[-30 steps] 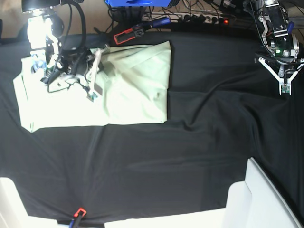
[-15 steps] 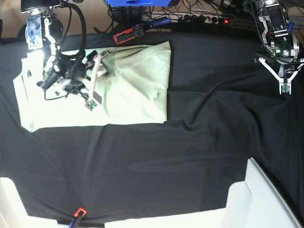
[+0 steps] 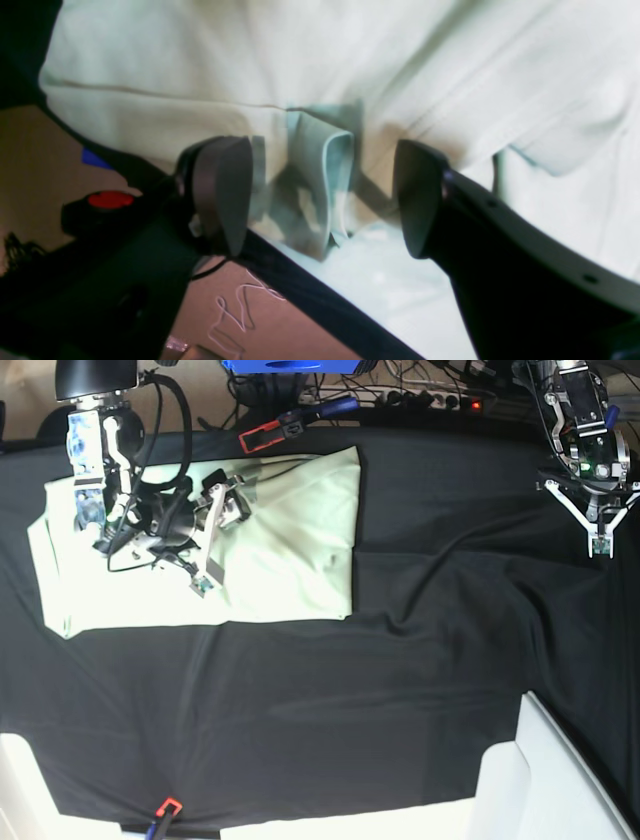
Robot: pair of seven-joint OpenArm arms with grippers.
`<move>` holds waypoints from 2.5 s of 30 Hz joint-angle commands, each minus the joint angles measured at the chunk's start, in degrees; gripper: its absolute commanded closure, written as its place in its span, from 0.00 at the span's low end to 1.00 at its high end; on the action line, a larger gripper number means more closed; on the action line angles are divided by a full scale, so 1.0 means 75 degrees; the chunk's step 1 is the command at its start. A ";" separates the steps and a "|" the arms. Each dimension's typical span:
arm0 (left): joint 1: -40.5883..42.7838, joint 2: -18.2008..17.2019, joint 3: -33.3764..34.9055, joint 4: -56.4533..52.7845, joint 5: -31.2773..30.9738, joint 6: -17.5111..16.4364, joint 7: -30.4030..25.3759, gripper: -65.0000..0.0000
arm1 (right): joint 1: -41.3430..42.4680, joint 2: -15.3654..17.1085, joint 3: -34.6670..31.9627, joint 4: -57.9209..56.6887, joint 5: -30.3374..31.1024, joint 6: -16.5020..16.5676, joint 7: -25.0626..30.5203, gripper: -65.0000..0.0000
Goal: Fold the T-shirt properly
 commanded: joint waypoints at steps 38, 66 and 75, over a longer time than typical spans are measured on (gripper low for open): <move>-0.0056 -0.0119 -0.0048 0.0093 0.0091 0.0089 -0.0098 1.00 | -0.1437 0.0083 0.0066 0.1801 0.0053 0.0008 -0.0602 0.94; -0.0056 -0.0130 -0.0048 0.0093 0.0091 0.0089 -0.0098 1.00 | -0.0968 -0.0151 0.0535 0.2036 0.0076 0.0008 -0.0801 0.41; -0.0056 -0.0130 -0.0048 0.0093 0.0091 0.0089 -0.0098 1.00 | -0.0523 -0.0151 0.0546 0.1450 0.0076 0.0008 -0.0778 0.41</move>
